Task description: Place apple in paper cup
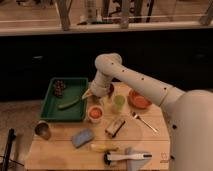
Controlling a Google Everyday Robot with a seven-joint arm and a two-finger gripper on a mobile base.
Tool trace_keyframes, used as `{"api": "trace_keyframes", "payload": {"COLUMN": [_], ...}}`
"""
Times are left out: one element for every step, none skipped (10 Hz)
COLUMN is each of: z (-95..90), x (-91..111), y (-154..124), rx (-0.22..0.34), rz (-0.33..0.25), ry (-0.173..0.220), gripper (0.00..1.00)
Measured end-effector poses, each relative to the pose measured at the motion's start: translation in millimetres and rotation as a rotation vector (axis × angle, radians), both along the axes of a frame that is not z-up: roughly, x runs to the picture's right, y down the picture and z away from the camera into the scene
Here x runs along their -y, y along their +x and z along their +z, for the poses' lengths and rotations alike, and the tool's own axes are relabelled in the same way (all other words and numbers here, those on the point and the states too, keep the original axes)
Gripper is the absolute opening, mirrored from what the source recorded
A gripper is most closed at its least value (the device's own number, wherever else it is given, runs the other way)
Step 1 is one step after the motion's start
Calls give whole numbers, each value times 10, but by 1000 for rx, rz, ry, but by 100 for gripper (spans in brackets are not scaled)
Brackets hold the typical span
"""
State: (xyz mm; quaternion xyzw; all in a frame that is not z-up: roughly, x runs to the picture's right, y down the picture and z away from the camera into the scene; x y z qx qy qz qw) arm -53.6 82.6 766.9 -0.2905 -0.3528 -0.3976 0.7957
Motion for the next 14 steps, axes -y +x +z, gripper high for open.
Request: {"api": "trace_keyframes", "payload": {"z": [-1, 0, 6, 13, 20, 29, 33, 32, 35, 38, 39, 39, 39, 39], "x": [1, -1, -2, -4, -3, -7, -13, -2, 12, 24, 25, 24, 25, 24], "y": [6, 15, 21, 27, 27, 23, 13, 11, 17, 9, -3, -11, -10, -7], "rx": [2, 3, 3, 2, 1, -1, -4, -6, -8, -9, -8, -7, -7, -7], "rz": [-3, -5, -6, -7, -8, -12, -20, -17, -12, -7, -8, -9, -9, -8], "ry": [-2, -5, -8, -11, -13, -13, -10, -2, 5, 14, 14, 15, 15, 14], "gripper": [76, 76, 76, 76, 76, 76, 76, 76, 76, 76, 76, 76, 76, 76]}}
